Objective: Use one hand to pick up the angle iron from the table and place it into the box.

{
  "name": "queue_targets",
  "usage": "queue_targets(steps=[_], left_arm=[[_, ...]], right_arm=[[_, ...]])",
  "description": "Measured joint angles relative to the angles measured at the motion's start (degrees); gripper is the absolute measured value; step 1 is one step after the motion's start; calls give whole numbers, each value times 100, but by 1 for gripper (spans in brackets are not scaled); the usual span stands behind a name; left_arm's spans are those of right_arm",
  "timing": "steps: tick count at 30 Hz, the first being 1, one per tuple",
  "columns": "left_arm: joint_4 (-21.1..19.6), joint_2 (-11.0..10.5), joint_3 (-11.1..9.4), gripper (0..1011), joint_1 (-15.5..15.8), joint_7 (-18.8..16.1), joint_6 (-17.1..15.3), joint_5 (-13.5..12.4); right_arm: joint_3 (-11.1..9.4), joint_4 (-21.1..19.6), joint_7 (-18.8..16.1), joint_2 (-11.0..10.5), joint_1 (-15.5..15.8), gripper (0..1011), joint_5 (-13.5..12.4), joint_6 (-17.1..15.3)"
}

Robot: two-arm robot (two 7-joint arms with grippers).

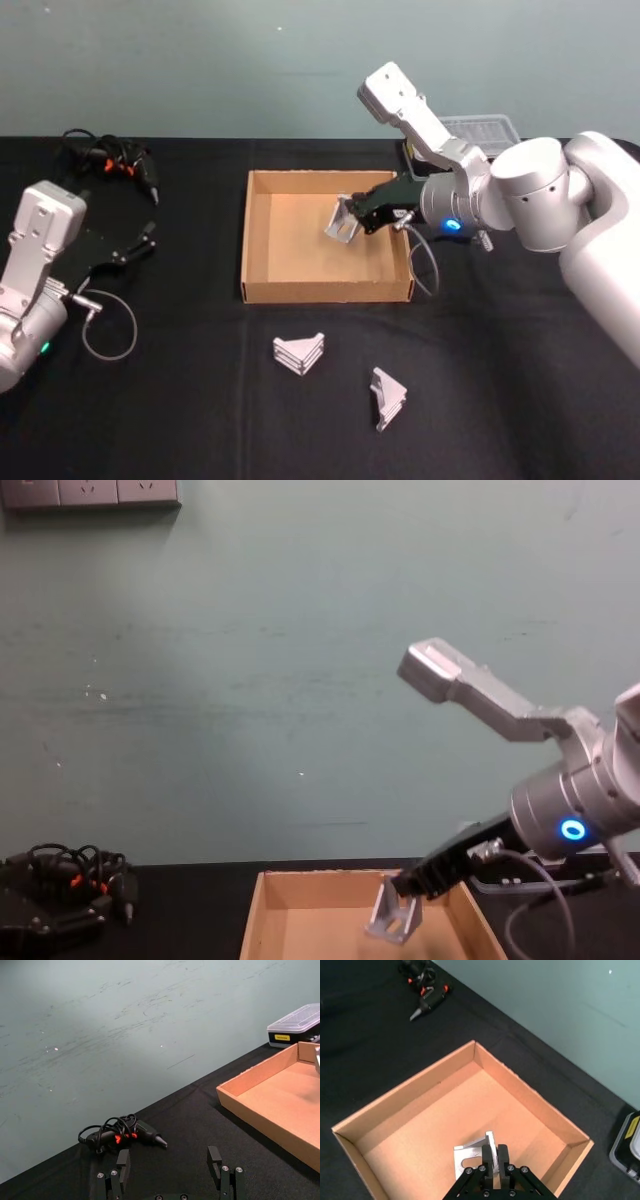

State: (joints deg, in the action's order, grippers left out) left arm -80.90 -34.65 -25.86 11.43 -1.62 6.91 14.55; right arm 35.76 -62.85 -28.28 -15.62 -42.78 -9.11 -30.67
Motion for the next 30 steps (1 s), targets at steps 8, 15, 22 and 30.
queue_targets(steps=[8, 15, 22, 30], left_arm=[[0, 0, 0, 1012, 0, 0, 0, 0], [0, 0, 0, 1011, 0, 0, 0, 0], [0, 0, 0, 1011, 0, 0, 0, 0], [0, 0, 0, 1011, 0, 0, 0, 0]], right_arm=[[0, 444, -35, 147, -50, 72, 154, 246], [-9, 581, -71, 198, -66, 71, 247, 404], [-9, 575, -71, 196, -69, 91, 243, 393], [-5, 568, -70, 193, -73, 354, 235, 376]])
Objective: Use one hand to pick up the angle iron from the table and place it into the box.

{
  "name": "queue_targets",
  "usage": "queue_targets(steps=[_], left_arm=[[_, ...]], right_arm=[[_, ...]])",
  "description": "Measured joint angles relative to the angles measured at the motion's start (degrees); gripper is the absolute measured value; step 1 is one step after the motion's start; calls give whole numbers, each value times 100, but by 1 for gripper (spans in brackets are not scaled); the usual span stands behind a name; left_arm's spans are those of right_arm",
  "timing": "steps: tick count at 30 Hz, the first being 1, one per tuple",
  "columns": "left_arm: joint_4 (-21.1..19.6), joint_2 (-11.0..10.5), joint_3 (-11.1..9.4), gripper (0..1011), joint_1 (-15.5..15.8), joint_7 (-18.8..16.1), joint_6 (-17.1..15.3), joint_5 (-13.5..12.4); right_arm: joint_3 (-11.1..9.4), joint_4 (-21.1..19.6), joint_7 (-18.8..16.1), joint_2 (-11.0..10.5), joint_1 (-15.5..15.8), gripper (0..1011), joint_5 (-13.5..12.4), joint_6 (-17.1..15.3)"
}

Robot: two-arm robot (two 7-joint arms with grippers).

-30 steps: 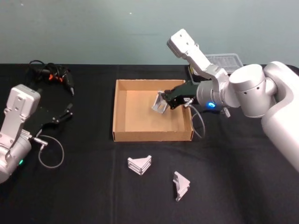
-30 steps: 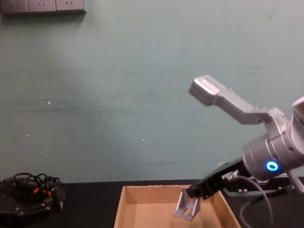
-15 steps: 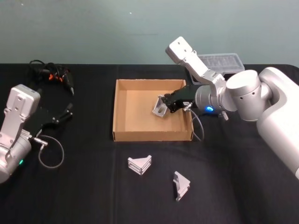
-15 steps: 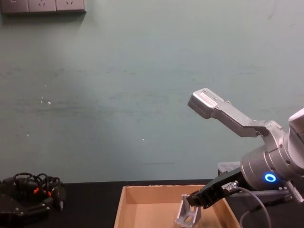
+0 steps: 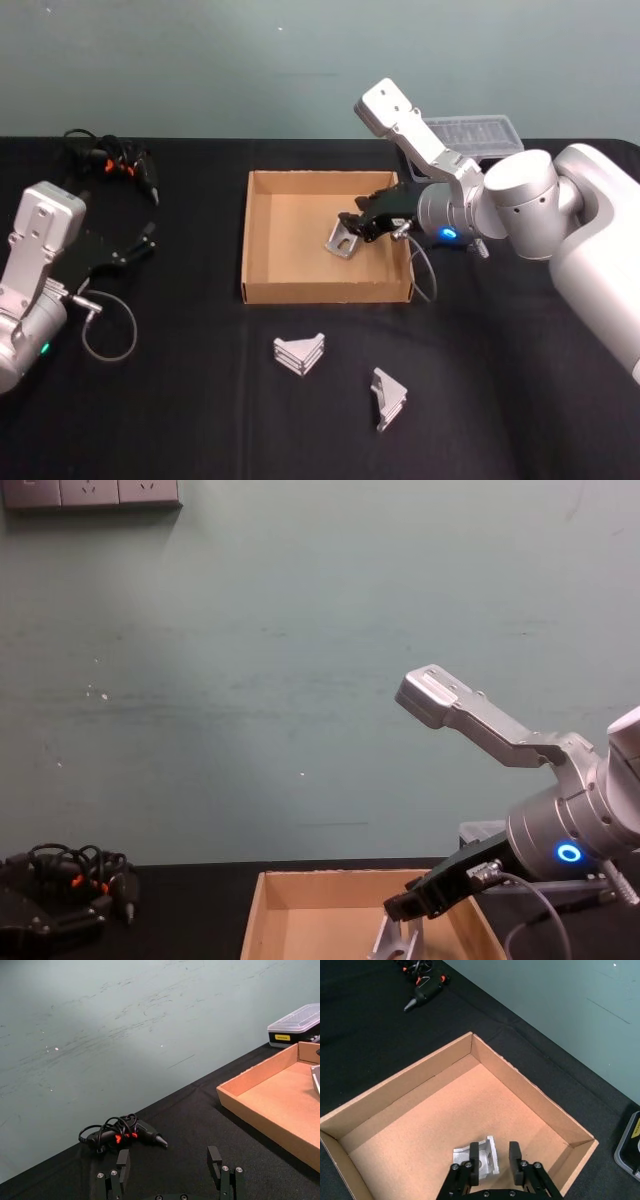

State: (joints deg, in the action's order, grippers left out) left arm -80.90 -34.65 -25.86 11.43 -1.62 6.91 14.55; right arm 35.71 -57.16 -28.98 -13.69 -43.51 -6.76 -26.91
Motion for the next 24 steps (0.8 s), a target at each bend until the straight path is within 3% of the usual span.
queue_targets(steps=[4, 7, 18, 24], left_arm=[[0, 0, 0, 1011, 0, 0, 0, 0], [0, 0, 0, 1011, 0, 0, 0, 0], [0, 0, 0, 1011, 0, 0, 0, 0], [0, 0, 0, 1011, 0, 0, 0, 0]], right_arm=[[1, -2, 1, 0, -1, 443, -3, -3], [1, -4, 1, -1, -2, 578, -5, -6], [0, -17, 2, -4, 2, 901, -8, -16], [-96, -596, 3, -203, 245, 1002, 62, -55]])
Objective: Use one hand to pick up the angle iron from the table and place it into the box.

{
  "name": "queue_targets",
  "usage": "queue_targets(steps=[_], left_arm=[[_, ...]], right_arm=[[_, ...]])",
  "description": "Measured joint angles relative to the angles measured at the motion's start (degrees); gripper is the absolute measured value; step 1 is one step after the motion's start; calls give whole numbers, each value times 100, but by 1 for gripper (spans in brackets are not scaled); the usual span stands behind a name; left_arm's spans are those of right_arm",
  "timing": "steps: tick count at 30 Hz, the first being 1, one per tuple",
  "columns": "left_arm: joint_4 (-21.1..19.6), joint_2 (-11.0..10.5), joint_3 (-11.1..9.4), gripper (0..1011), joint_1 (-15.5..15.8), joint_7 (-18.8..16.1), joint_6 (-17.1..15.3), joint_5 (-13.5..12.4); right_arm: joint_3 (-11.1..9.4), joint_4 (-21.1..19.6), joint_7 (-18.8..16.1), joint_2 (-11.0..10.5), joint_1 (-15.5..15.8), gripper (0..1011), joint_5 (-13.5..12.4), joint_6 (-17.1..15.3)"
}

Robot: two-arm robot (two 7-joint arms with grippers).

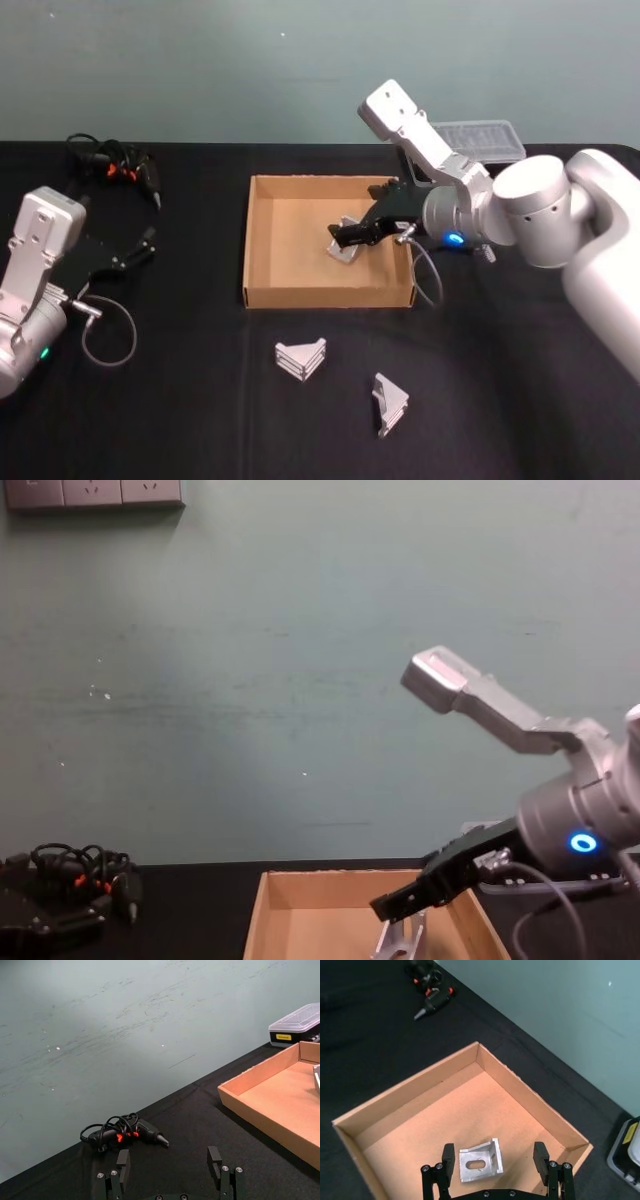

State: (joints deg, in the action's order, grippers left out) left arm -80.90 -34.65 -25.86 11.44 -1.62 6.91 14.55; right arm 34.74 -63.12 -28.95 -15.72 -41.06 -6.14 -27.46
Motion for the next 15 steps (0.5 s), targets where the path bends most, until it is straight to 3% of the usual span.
queue_targets(steps=[8, 11, 15], left_arm=[[0, 0, 0, 1011, 0, 0, 0, 0], [0, 0, 0, 1011, 0, 0, 0, 0], [0, 0, 0, 1011, 0, 0, 0, 0]], right_arm=[[-246, -1409, -131, -518, 661, 1003, -106, -384], [-417, -2209, -215, -863, 1122, 1003, -292, -609], [-610, -2881, -255, -1179, 1608, 1003, -539, -761]])
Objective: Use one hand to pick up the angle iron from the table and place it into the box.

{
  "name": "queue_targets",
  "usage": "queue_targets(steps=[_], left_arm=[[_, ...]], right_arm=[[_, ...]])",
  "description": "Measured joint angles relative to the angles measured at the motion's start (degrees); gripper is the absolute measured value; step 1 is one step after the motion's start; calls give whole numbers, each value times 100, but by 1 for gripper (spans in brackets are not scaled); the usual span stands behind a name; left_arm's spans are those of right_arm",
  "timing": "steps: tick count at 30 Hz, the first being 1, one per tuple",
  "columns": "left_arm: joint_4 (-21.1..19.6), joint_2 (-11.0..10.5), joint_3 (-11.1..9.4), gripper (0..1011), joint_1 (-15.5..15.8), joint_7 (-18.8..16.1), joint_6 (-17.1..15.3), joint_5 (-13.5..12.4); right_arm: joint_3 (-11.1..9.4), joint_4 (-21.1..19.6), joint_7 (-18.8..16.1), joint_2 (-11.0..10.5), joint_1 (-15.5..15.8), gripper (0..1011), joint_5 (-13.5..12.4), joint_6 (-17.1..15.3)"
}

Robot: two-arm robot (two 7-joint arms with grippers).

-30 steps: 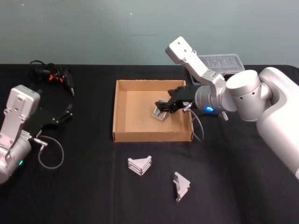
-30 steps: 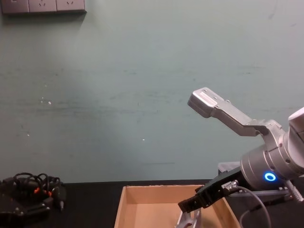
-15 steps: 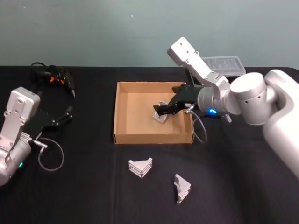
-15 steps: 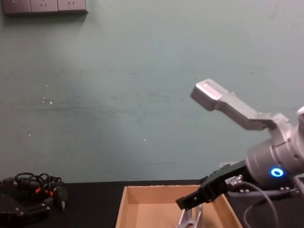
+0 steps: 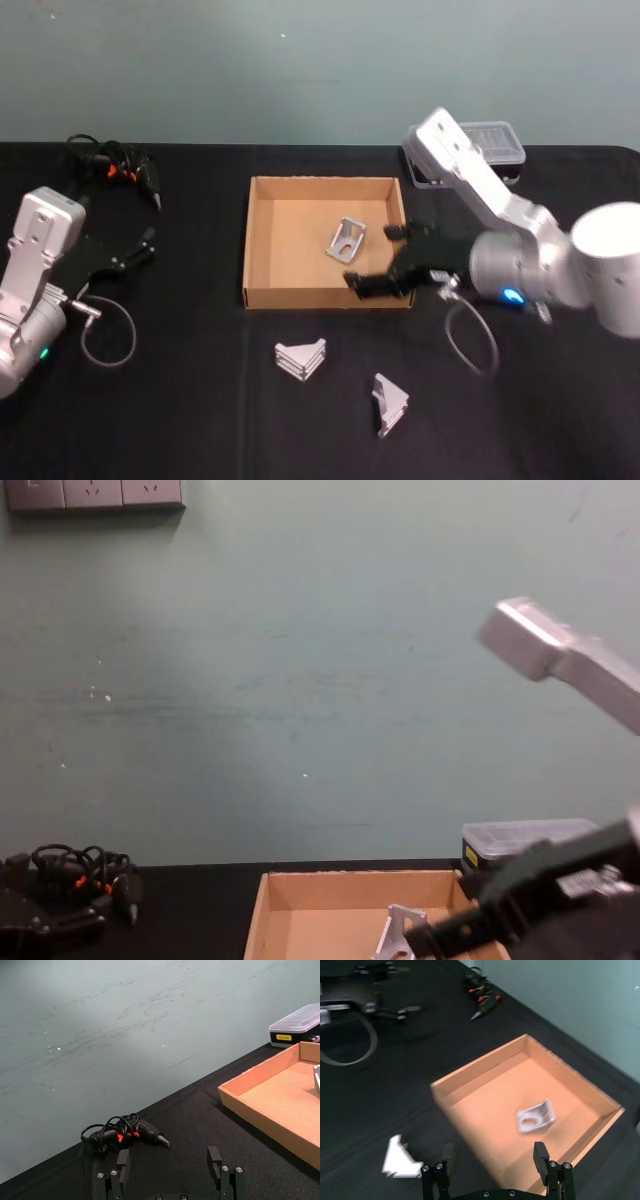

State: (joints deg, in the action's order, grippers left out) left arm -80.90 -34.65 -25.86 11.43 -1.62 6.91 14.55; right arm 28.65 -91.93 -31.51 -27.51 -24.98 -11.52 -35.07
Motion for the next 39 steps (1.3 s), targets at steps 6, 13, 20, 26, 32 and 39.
queue_targets(steps=[6, 13, 20, 26, 32, 39], left_arm=[[0, 0, -1, 1011, 0, 0, 0, 0], [0, 0, 0, 1011, 0, 0, 0, 0], [0, 0, 0, 1011, 0, 0, 0, 0], [0, 0, -1, 1011, 0, 0, 0, 0], [0, 0, -1, 1011, 0, 0, 0, 0], [0, 0, 0, 1011, 0, 0, 0, 0]], right_arm=[[-254, -908, -13, -512, 809, 1003, -338, -25], [-316, -1542, 38, -1022, 1365, 1002, -373, 78], [-192, -1758, -27, -1440, 1664, 1003, -334, 340], [32, -1650, -212, -1526, 1613, 1003, -290, 533], [219, -1541, -308, -1551, 1518, 1003, -235, 607], [325, -1497, -313, -1546, 1479, 1003, -199, 592]])
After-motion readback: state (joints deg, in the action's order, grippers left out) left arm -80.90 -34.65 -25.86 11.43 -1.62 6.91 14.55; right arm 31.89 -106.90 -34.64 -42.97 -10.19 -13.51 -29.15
